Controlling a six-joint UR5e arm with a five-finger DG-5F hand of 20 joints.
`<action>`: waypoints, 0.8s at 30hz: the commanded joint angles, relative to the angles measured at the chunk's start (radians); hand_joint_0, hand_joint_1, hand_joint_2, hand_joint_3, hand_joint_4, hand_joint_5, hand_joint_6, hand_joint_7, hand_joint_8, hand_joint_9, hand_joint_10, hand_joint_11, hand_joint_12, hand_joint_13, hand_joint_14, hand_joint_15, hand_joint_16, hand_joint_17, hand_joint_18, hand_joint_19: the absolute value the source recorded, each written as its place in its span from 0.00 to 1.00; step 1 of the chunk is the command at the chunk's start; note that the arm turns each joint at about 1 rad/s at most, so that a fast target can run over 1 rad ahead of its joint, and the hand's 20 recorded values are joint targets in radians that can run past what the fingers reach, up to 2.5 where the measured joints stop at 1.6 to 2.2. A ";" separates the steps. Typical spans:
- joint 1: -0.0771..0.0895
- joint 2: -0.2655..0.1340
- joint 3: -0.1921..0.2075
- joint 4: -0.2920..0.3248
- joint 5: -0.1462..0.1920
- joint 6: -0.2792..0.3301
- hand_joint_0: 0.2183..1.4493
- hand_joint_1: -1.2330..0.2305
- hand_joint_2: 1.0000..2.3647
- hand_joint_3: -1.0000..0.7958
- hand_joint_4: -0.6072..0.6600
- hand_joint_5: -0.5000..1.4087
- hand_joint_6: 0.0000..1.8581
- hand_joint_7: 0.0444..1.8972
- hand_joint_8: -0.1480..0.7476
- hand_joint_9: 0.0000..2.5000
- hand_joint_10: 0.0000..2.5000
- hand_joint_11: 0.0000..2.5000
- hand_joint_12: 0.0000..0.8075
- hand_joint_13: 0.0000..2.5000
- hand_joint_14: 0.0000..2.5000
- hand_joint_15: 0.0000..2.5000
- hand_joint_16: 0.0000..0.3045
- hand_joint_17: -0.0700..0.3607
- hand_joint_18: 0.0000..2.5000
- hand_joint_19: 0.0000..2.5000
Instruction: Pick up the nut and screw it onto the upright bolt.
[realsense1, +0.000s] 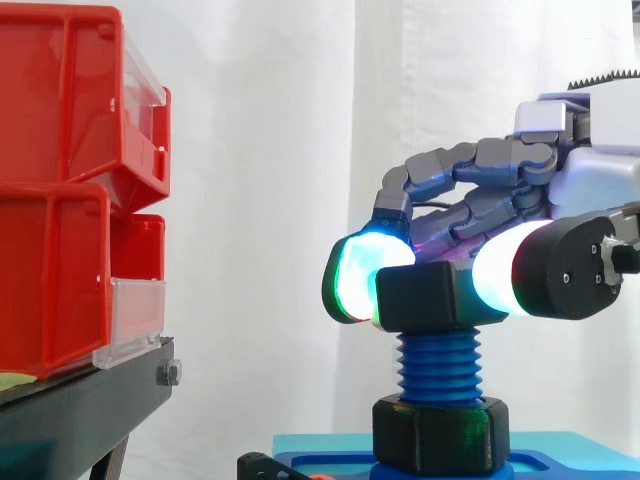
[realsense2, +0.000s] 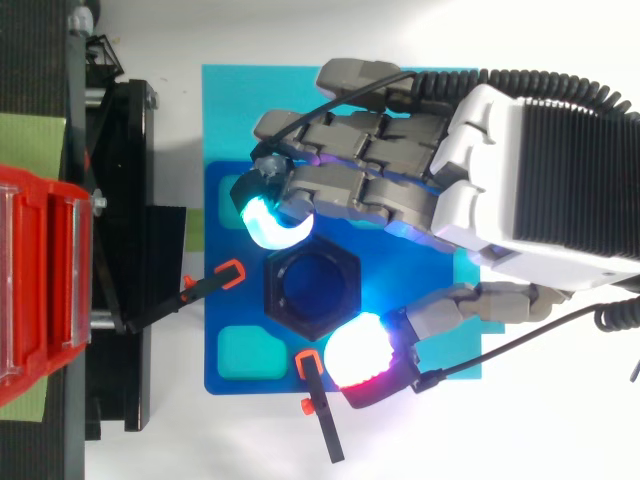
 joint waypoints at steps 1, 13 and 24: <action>-0.002 0.000 0.000 0.001 0.000 0.000 0.23 0.44 0.00 0.28 0.69 0.18 0.27 0.61 0.46 0.23 0.00 0.00 0.29 0.26 0.00 0.00 0.08 0.30 0.20 0.01; -0.003 -0.001 0.000 -0.004 0.000 0.000 0.23 0.44 0.00 0.28 0.69 0.18 0.27 0.61 0.46 0.23 0.00 0.00 0.29 0.26 0.00 0.00 0.09 0.30 0.20 0.01; -0.005 -0.001 -0.002 -0.008 0.000 0.000 0.23 0.44 0.00 0.28 0.69 0.18 0.27 0.61 0.46 0.23 0.00 0.00 0.29 0.26 0.00 0.00 0.09 0.30 0.20 0.01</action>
